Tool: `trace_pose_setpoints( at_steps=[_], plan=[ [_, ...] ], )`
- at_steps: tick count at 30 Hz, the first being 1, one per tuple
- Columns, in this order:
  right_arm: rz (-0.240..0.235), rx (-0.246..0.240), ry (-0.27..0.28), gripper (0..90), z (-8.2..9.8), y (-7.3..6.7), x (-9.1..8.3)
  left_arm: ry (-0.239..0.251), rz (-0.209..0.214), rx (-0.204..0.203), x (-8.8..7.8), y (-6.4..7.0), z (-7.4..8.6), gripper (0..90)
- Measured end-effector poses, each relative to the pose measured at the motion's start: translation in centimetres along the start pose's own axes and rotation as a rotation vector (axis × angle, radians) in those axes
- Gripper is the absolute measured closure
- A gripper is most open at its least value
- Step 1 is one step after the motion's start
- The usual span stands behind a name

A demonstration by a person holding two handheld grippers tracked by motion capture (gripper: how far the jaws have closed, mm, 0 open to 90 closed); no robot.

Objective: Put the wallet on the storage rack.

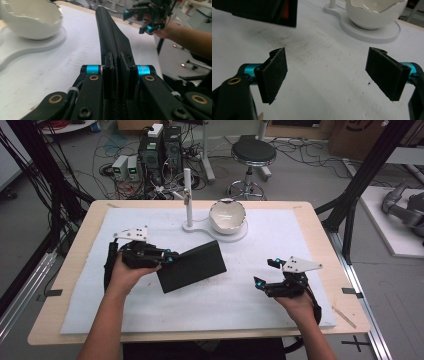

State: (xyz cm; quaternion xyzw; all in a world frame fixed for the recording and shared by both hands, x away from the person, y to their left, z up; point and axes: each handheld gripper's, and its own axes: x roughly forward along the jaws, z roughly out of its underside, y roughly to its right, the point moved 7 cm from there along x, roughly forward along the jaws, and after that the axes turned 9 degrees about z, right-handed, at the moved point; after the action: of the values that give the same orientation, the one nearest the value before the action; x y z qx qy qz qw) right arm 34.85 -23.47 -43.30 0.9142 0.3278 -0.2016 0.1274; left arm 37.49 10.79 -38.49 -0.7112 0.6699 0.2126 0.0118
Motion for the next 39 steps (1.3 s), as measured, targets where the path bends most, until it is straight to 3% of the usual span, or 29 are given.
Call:
trace_pose_setpoints(
  at_steps=[11,19,22,25,26,28,31,34,36,39],
  plan=[
    [-0.16,-0.017,0.052,18.1,-1.4,-2.2,0.5,-0.046,0.08,0.047,3.0,1.3,0.4,81.6],
    [-0.284,0.042,0.088,18.1,-1.9,-2.7,0.8,-0.042,0.173,0.113,5.1,3.0,-0.2,81.6],
    [-0.344,0.066,0.086,18.2,-1.9,-3.1,1.0,-0.045,0.2,0.152,5.7,3.5,-0.3,81.6],
    [-0.411,0.061,0.065,20.0,-1.8,-3.8,1.3,-0.045,0.231,0.156,6.3,3.8,-0.3,81.6],
    [-0.433,0.052,0.056,25.5,-1.7,-4.1,1.5,-0.04,0.235,0.145,6.6,3.8,-0.3,81.6],
    [-0.501,0.024,0.04,47.7,-1.4,-4.8,1.4,-0.046,0.228,0.142,6.7,3.7,-0.1,81.6],
    [-0.512,0.005,0.03,72.4,-1.3,-4.9,1.1,-0.03,0.207,0.134,6.3,3.0,0.1,81.4],
    [-0.508,-0.001,0.033,76.4,-1.5,-5.0,1.0,-0.023,0.199,0.094,6.3,2.6,0.2,80.4],
    [-0.518,0.029,0.035,77.0,-1.7,-5.0,0.9,-0.012,0.188,0.077,6.2,2.6,0.1,79.6],
    [-0.515,0.025,0.043,77.5,-1.9,-5.1,0.7,0.003,0.138,0.073,5.9,2.2,-0.3,69.3]
  ],
)
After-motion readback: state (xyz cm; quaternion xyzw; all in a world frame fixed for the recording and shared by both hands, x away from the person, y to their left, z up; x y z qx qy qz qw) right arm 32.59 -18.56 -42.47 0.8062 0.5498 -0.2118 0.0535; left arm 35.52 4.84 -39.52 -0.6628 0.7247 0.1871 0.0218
